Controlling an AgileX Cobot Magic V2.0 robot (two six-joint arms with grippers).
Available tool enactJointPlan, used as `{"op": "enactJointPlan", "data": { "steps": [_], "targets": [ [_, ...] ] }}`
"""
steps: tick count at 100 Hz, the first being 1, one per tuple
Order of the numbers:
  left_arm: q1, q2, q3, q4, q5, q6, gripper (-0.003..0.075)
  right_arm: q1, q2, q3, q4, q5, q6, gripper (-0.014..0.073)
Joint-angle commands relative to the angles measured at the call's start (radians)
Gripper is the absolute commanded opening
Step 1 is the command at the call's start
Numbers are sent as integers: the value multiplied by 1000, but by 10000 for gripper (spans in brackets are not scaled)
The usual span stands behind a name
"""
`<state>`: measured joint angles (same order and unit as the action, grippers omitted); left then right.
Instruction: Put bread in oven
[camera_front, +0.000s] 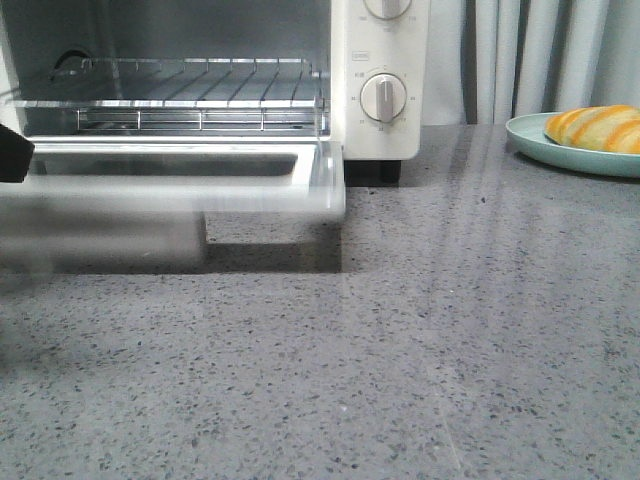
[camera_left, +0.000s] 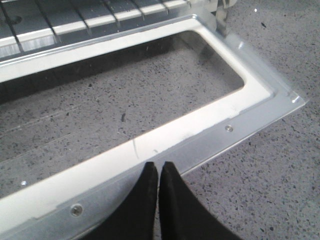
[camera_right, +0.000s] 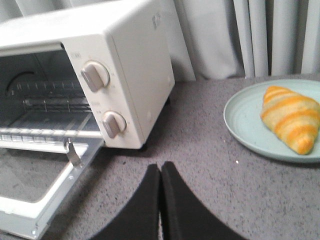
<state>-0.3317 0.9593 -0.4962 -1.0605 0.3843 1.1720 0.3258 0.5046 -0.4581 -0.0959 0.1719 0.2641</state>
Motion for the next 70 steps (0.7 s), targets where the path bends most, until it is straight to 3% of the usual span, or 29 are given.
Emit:
{"op": "enactJointPlan", "data": {
  "steps": [1, 19, 39, 49, 61, 70],
  "targets": [
    [-4, -14, -31, -29, 8, -8, -22, 1, 12, -66, -13, -57, -12, -69],
    [-4, -30, -31, -33, 69, -8, -22, -1, 55, -171, -19, 56, -12, -69],
    [-4, -185, -31, -66, 133, -8, -22, -60, 237, -425, -55, 255, -12, -36],
    [-4, -281, -31, -97, 149, -8, -22, -108, 353, -556, -55, 323, -12, 89],
    [-4, -387, -31, -106, 166, -8, -22, -157, 505, -684, -59, 363, -12, 303],
    [-4, -450, -31, -106, 167, -8, -22, -183, 620, -746, -76, 362, -12, 364]
  ]
}}
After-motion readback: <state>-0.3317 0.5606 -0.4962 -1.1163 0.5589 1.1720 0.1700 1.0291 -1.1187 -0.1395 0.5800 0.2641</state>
